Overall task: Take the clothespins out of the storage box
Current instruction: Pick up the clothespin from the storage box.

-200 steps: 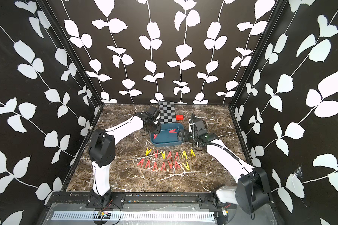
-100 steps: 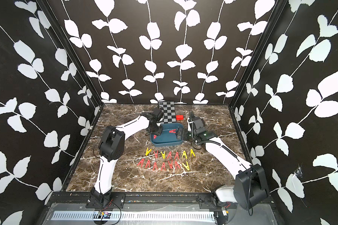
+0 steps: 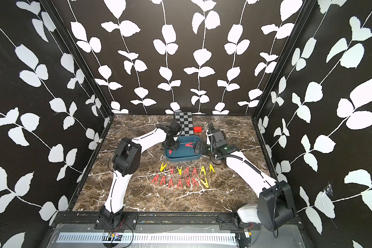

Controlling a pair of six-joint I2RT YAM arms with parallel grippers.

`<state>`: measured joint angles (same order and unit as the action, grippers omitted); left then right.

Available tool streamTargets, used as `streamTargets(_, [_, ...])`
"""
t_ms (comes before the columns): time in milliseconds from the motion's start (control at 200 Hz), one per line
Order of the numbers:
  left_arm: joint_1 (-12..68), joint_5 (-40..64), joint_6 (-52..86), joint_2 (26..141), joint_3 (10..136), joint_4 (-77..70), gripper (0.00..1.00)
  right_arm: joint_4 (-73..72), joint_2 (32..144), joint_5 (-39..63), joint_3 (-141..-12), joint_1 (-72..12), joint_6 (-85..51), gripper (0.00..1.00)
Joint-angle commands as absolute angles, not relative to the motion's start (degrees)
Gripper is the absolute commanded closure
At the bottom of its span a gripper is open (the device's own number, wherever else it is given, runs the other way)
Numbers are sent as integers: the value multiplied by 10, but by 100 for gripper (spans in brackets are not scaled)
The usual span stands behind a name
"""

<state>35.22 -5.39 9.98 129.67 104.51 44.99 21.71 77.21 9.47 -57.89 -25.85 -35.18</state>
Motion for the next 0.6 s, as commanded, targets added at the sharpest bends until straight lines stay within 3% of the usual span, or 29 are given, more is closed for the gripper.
streamTargets(0, [354,-54,104,1284,1051,471,95,209,767,91,-586,-257,-358,1])
streamTargets(595, [355,-55,181,1101,974,470,100,172,806,148,-611,-269,-360,1])
